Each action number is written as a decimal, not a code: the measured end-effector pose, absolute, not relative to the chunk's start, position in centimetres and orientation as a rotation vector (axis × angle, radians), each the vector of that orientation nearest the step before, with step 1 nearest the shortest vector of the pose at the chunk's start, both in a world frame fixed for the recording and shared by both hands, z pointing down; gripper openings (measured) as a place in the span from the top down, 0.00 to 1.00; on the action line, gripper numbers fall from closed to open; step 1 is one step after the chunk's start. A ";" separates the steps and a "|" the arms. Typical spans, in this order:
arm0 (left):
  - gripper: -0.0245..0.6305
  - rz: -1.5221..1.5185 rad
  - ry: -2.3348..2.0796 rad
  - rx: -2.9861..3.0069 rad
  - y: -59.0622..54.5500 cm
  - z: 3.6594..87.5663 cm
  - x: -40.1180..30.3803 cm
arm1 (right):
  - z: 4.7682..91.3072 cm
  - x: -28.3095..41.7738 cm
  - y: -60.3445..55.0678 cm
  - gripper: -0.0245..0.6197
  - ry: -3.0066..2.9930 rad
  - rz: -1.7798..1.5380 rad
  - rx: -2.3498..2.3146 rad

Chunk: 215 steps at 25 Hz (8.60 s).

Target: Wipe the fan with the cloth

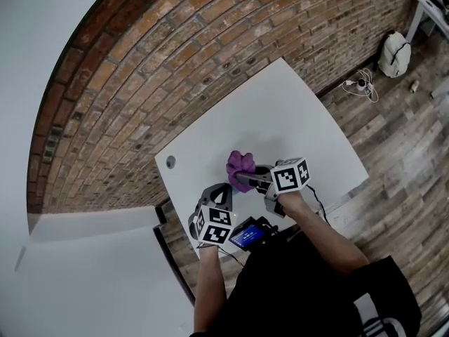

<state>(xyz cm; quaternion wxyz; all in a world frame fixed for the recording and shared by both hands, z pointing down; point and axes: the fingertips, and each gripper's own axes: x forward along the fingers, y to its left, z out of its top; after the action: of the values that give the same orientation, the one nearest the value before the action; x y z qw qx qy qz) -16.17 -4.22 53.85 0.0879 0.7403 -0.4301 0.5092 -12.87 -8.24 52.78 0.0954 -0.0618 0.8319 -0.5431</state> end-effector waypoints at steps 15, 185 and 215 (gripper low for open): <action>0.96 1.506 -1.291 2.207 -4.3 53.7 -16.3 | 63.3 -10.7 -9.3 0.82 2.013 -2.041 -0.401; 0.96 1.467 -1.223 2.193 -2.9 54.0 -16.0 | 63.6 -12.2 -5.2 0.82 2.580 -1.874 -0.436; 0.97 1.438 -1.257 2.179 -2.6 54.1 -15.8 | 60.2 -13.7 -8.6 0.82 2.064 -2.000 -0.259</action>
<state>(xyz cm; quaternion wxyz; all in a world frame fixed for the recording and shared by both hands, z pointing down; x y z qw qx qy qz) -15.84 -2.64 54.07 0.1218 0.7464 -0.4306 0.4925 -13.74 -8.57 60.16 0.1276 -0.0890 0.7095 -0.6873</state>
